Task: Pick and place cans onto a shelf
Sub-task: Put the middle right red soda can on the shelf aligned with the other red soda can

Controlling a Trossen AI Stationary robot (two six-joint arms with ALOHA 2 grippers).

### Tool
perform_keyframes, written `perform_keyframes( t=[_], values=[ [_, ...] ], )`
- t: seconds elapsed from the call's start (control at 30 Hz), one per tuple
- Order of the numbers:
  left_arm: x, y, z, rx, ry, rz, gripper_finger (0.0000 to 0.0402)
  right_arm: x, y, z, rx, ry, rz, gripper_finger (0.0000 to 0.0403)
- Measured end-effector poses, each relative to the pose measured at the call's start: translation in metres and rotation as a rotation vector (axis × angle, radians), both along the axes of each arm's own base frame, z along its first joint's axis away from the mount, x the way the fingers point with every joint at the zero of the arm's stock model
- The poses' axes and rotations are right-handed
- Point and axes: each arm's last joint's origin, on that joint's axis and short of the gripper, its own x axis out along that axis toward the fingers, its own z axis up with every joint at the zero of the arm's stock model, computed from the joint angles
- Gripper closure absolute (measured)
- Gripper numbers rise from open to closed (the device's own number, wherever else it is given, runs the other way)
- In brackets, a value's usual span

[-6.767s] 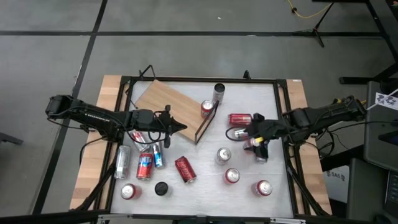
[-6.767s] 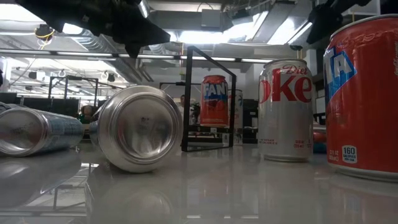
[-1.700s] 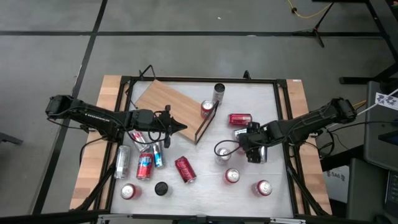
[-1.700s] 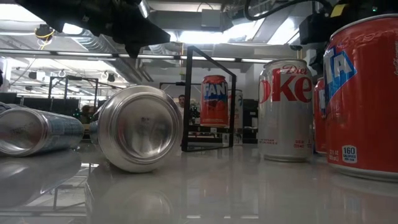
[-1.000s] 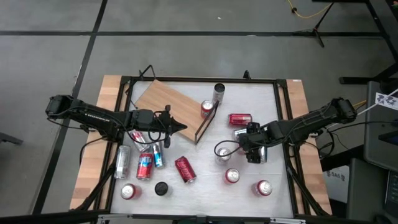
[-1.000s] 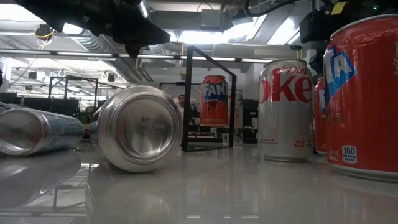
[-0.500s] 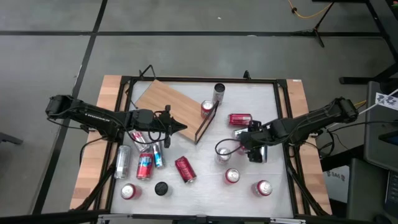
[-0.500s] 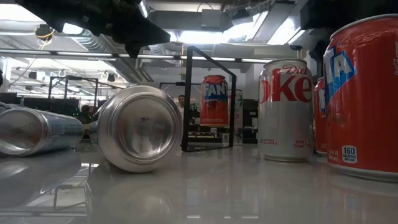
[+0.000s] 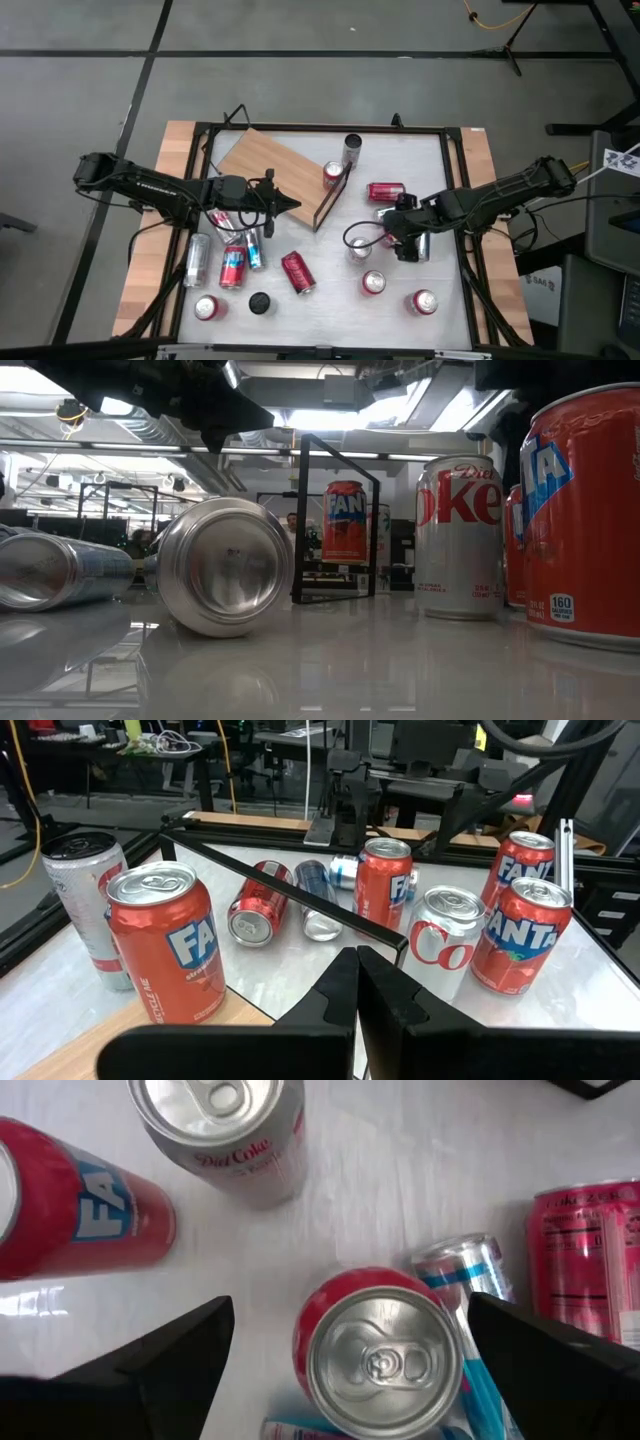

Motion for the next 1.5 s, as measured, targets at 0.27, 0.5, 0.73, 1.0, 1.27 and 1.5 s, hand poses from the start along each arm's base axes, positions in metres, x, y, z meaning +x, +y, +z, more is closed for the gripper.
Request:
perform_keyframes(
  t=[0.27,0.5,0.73,1.0,1.27,1.5],
  values=[
    [0.000,0.000,0.000,0.000,0.000,0.000,0.0401,-0.002,-0.001,-0.003,-0.022,0.023,-0.005,0.0010],
    [0.000,0.000,0.000,0.000,0.000,0.000,0.0401,-0.008,-0.003,-0.020,-0.038,0.071,-0.006,0.0010],
    [0.000,0.000,0.000,0.000,0.000,0.000,0.0401,-0.006,-0.003,-0.020,-0.050,0.046,-0.041,0.0034],
    [0.000,0.000,0.000,0.000,0.000,0.000,0.0401,-0.006,-0.003,-0.020,-0.050,0.045,-0.040,0.0113],
    [0.000,0.000,0.000,0.000,0.000,0.000,0.0401,-0.005,-0.003,-0.019,-0.049,0.032,-0.041,0.0142],
    [0.000,0.000,0.000,0.000,0.000,0.000,0.0401,-0.003,-0.002,-0.016,-0.027,0.017,-0.036,0.0143]
  ],
)
